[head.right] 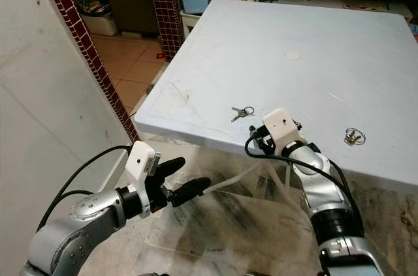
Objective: Hang keys on a hook
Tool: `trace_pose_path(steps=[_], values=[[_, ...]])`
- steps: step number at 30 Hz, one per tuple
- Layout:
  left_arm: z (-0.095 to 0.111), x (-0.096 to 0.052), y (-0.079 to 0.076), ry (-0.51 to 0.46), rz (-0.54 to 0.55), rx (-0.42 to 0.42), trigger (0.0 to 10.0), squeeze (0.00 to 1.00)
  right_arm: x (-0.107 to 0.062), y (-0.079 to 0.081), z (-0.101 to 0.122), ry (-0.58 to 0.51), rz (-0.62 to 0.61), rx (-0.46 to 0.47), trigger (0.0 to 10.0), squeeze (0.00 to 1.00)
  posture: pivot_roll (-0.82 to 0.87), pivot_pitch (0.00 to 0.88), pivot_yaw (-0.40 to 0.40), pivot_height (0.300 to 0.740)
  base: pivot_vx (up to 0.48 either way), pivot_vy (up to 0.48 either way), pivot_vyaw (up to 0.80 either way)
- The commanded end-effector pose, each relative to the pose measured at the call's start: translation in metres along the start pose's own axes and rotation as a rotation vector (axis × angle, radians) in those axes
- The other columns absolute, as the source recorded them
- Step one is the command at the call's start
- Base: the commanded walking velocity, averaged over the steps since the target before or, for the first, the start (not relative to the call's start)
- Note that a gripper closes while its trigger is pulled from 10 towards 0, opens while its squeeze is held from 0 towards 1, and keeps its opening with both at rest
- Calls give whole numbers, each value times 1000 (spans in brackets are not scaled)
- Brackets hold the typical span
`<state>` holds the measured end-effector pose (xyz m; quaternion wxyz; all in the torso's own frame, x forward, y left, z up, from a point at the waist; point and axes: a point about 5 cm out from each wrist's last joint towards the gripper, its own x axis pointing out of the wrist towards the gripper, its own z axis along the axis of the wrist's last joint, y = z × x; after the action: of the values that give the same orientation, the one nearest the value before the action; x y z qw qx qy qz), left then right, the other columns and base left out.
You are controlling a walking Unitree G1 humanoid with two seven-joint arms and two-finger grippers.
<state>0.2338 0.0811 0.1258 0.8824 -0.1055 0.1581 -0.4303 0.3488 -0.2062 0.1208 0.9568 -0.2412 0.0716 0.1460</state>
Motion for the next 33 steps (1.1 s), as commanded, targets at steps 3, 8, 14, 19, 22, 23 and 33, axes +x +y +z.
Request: trace_pose_path(steps=[3, 8, 14, 19, 22, 23, 33], values=[[3, -1, -1, 1, -10, 14, 10000, 0, 7, 1, 5, -17, 2, -8, 10000, 0, 49, 79, 101, 740, 0, 0, 0], [3, -2, -1, 3, -10, 15, 10000, 0, 11, 0, 7, -25, 11, 0, 10000, 0, 54, 80, 104, 740, 0, 0, 0], [4, -3, 0, 7, -10, 18, 10000, 0, 16, 1, 8, -30, 30, 26, 4941, 0, 60, 81, 109, 740, 0, 0, 0], [4, -3, -1, 11, -13, 23, 10000, 0, 19, 3, 9, -35, 41, 52, 0, 0, 63, 81, 111, 740, 0, 0, 0], [4, -4, 0, 12, -12, 23, 10000, 0, 20, 3, 8, -32, 41, 58, 0, 0, 65, 80, 111, 740, 0, 0, 0], [4, -4, 0, 12, -12, 23, 10000, 0, 20, 3, 8, -32, 41, 60, 0, 0, 65, 80, 111, 740, 0, 0, 0], [4, -4, 0, 14, -12, 25, 10000, 0, 22, 3, 7, -33, 41, 68, 0, 0, 68, 78, 111, 740, 0, 0, 0]])
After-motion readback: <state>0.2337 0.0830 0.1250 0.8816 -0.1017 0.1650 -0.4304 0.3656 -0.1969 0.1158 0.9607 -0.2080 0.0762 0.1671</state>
